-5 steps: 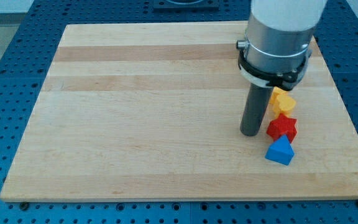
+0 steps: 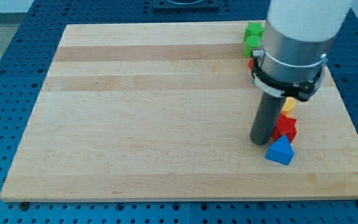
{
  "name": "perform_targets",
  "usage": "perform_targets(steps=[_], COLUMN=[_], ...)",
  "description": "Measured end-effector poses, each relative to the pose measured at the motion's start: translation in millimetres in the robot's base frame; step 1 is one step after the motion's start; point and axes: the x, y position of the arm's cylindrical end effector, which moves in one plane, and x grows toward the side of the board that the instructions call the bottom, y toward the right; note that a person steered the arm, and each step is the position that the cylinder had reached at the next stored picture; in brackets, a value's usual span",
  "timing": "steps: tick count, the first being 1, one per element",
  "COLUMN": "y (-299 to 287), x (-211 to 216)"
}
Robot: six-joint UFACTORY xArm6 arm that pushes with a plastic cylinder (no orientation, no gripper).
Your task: Move the blue cube and the green circle to the left
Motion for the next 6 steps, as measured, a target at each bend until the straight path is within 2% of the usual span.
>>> perform_targets(steps=[6], y=[9], x=[17])
